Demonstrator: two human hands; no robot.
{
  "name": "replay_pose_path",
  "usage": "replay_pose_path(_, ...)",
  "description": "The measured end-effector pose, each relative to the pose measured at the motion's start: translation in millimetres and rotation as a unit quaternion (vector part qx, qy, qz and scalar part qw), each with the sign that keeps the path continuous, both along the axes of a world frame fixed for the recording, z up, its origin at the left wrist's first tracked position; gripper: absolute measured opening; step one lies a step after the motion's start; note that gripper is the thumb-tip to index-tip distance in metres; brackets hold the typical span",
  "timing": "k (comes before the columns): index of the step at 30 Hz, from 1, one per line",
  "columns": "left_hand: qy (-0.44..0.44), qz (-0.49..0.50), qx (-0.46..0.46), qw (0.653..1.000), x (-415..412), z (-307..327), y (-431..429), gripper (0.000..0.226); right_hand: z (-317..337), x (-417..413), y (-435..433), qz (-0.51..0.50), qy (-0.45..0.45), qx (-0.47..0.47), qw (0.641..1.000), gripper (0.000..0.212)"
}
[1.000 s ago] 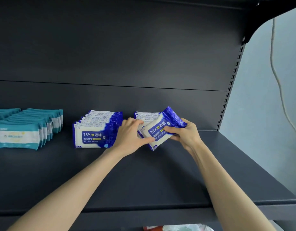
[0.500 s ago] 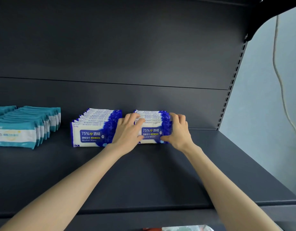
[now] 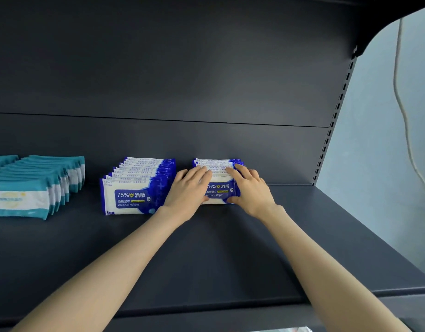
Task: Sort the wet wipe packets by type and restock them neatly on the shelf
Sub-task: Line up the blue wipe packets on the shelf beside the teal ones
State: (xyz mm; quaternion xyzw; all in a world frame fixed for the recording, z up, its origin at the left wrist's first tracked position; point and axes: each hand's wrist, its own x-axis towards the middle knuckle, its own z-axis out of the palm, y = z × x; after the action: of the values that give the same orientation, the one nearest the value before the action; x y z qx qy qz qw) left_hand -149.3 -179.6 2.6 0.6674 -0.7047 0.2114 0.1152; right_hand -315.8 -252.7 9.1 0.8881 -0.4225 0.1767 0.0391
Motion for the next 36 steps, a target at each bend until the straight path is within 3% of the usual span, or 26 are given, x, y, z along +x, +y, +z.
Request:
replay_pose_path(8,0.001,-0.003,0.003,1.0,-1,10,10,0.063,10,-3,15,-0.032,-0.029,0.036,0.998,0.08)
replay_pose_path(16,0.105,-0.019,-0.135,0.985,-61,43,94,0.033,36,-67,91,0.001,-0.189,-0.035,0.981,0.039)
replay_pose_path(19,0.137,-0.028,-0.212,0.967,-98,28,142,0.021,22,-104,132,0.046,-0.231,-0.068,0.97,0.031)
replay_pose_path(22,0.2,-0.029,-0.234,0.951,-138,-8,188,0.027,-13,-144,169,0.095,-0.273,-0.072,0.955,0.024)
replay_pose_path(25,0.254,-0.011,-0.185,0.949,-173,-60,229,0.028,-68,-179,202,0.096,-0.3,-0.019,0.949,0.023)
replay_pose_path(31,0.349,0.071,-0.009,0.935,-220,-210,280,0.022,-219,-223,248,0.042,-0.249,0.145,0.957,0.021)
replay_pose_path(33,0.383,0.1,0.051,0.917,-230,-255,290,0.016,-265,-232,260,0.013,-0.225,0.206,0.952,0.018)
replay_pose_path(36,0.443,0.158,0.119,0.875,-242,-333,302,0.025,-344,-243,277,-0.03,-0.176,0.295,0.939,0.01)
